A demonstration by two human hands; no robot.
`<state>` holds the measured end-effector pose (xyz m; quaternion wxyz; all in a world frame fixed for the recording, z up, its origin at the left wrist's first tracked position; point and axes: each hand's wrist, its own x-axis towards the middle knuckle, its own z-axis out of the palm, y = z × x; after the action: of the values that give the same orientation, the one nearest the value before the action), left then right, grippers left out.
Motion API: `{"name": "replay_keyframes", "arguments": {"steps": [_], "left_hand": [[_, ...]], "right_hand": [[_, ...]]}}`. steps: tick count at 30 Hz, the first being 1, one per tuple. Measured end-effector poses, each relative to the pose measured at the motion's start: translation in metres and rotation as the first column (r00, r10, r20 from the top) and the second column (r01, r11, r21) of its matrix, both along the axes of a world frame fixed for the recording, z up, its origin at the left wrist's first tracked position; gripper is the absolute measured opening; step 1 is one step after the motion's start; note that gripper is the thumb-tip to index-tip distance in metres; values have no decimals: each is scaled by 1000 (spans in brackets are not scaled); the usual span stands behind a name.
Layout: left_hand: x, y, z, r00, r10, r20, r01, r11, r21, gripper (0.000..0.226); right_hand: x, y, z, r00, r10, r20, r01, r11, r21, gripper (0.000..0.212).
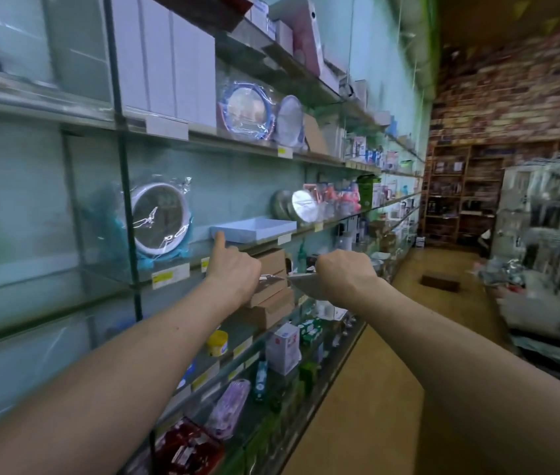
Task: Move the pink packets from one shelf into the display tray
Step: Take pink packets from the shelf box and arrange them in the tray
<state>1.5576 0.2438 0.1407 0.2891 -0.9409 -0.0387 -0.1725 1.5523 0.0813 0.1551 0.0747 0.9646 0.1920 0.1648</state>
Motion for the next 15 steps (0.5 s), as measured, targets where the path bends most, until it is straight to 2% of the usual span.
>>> {"name": "replay_keyframes", "arguments": {"steps": [3,10,15], "left_hand": [[38,-6,1,999,-34,1,34,999,17,8],[110,-24,-5,993,-115,-18,115,993,30,15],[153,-41,-9,991,-131,-25,132,991,36,16]], "right_hand": [[31,-6,2,999,-31,-12,31,999,-10,23],[94,-20,-5,998,-56,-34,55,998,-28,14],[149,-33,-12,998,-55,-12,55,998,-10,21]]}}
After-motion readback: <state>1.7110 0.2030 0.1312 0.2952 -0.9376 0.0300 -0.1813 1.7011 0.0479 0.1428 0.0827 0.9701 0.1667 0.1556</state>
